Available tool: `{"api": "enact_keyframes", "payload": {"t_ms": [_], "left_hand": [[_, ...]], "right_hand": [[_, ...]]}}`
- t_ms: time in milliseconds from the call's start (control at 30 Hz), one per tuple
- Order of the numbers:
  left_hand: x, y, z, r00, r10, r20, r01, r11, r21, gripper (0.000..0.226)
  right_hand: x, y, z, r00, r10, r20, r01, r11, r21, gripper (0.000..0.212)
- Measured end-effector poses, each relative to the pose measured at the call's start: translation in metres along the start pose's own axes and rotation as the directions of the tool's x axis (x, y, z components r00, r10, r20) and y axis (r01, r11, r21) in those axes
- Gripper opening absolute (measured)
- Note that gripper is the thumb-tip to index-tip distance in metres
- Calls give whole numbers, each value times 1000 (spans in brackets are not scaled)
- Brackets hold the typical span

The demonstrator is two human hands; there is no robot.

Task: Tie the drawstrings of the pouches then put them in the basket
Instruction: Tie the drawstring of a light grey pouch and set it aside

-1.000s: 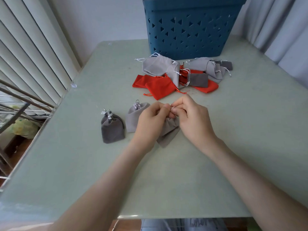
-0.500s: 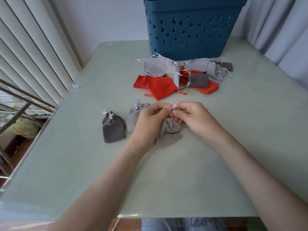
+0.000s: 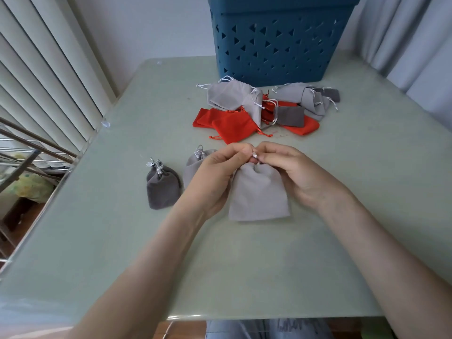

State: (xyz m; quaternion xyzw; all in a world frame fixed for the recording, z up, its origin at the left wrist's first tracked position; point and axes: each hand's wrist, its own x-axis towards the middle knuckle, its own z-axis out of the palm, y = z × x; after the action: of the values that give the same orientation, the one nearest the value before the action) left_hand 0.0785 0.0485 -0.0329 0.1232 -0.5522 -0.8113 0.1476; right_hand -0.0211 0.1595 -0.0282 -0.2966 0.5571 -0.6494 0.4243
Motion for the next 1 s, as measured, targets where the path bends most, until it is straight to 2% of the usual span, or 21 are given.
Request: {"api": "enact_keyframes", "payload": {"t_ms": [133,233,300,500,667,767,833,933,1000], "left_hand": [[-2,0,-5,987,155,-33,-140,948,285,14],[-4,0,-10,951,309,-33,-237,791,564,10],[-4,1,-14,932,364,0,-263,674,690,9],[-5,2,-14,935,355,0,-225,592,774,6],[-5,2,-11,894,445,49,-250,406,879,12],[-3,-3,-13,866,492,90,-270,308,912,11],[-1,-6,-15,870,485,87,-258,297,919,8],[1,-7,-17,923,383,30,-189,385,904,7],[3,-7,-17,943,334,-8,-148,438,886,7]], "right_hand": [[2,5,-2,1000,11,-3,-11,998,-56,14],[2,8,-3,1000,-27,-5,26,988,-150,14],[1,9,-4,999,-49,1,49,980,-191,17],[0,12,-6,998,-60,14,61,975,-212,19],[3,17,-8,999,-40,-29,32,974,-225,22],[2,13,-7,996,-48,-71,23,947,-320,19],[1,11,-6,993,-84,-88,32,880,-473,16],[2,12,-6,974,-202,-105,56,660,-749,10],[2,14,-3,945,-320,-66,122,533,-837,7]]}}
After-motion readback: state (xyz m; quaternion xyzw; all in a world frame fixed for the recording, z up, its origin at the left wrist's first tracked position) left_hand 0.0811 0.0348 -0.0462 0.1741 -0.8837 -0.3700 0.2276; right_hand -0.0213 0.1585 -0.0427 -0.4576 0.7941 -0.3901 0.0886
